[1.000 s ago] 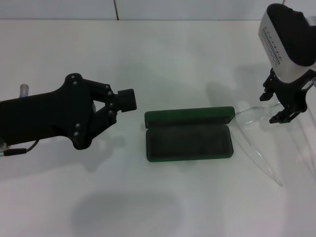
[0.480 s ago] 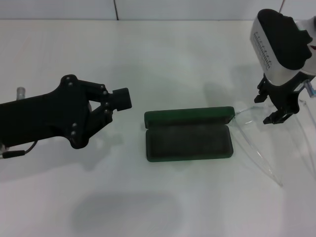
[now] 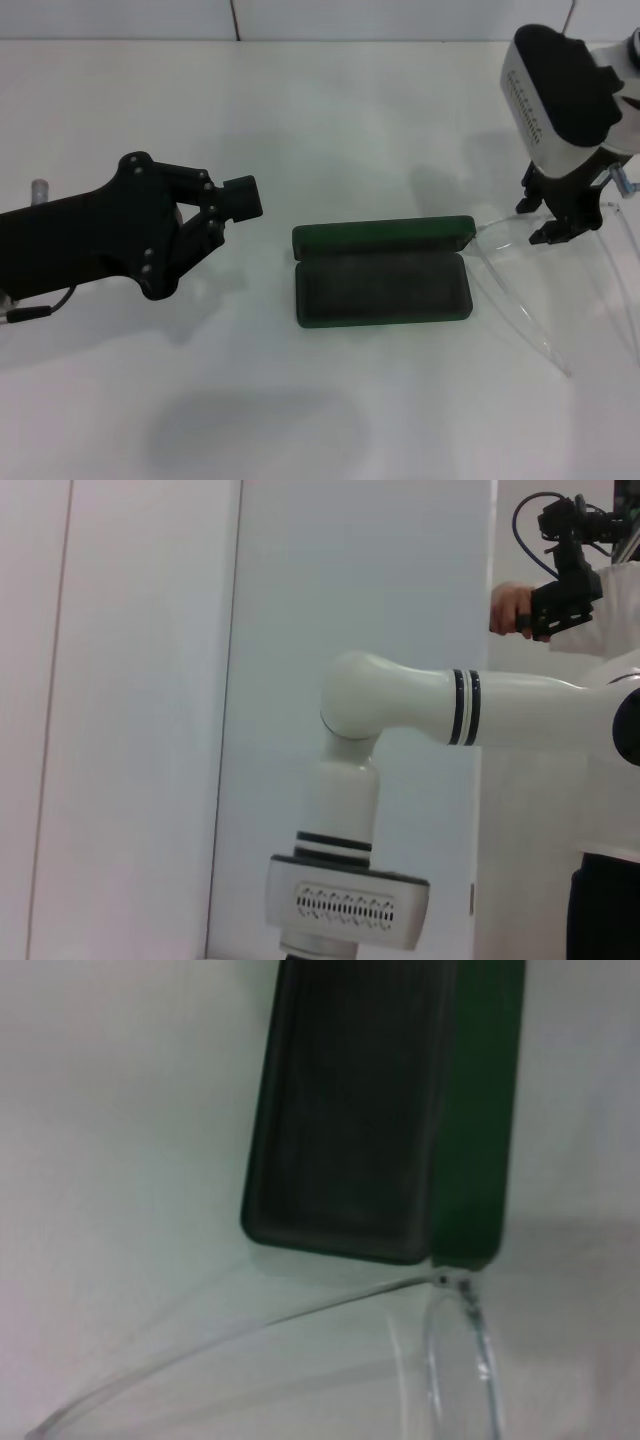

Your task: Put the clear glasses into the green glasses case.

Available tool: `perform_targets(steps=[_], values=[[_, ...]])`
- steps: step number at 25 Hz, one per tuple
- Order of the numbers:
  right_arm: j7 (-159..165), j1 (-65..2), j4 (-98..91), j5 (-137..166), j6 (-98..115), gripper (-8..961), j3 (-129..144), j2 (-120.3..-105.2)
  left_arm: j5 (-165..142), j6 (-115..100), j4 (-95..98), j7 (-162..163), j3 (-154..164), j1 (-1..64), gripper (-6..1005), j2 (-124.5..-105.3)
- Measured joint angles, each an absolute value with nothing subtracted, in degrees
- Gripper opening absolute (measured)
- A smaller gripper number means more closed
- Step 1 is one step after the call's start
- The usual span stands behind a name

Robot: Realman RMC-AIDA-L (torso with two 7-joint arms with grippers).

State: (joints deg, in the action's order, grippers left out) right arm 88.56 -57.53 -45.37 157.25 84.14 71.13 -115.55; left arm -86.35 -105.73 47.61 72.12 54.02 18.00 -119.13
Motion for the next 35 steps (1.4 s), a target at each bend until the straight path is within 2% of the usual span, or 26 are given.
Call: perform_targets(steps=[8,14,19,23,35], values=[[88.6,-58.0,-44.2,157.4,83.9,330,72.8,-115.54,-86.1,-105.7,47.3,71.7,53.6,18.0,30,-119.03],[89.2,-58.1,-45.0,157.4,84.9,267,72.8,-115.57,-86.1,-105.7,47.1,71.7,53.4,18.0,30,-118.97],[90.3,-58.2,-45.5,157.7,86.8,143,72.9,-115.63,-86.1,-105.7,47.1,71.9,53.3,17.9,30,-118.96],[91.1,-57.5,-47.3,157.8,88.3,119,73.2,-115.73,-86.0,-105.8,47.1,72.0,53.3,17.8,30,-119.10],[95.1,-43.4,-78.7,152.8,103.5,99,71.2,-115.76,-83.6,-106.5,47.2,74.1,53.3,17.4,30,-119.31]])
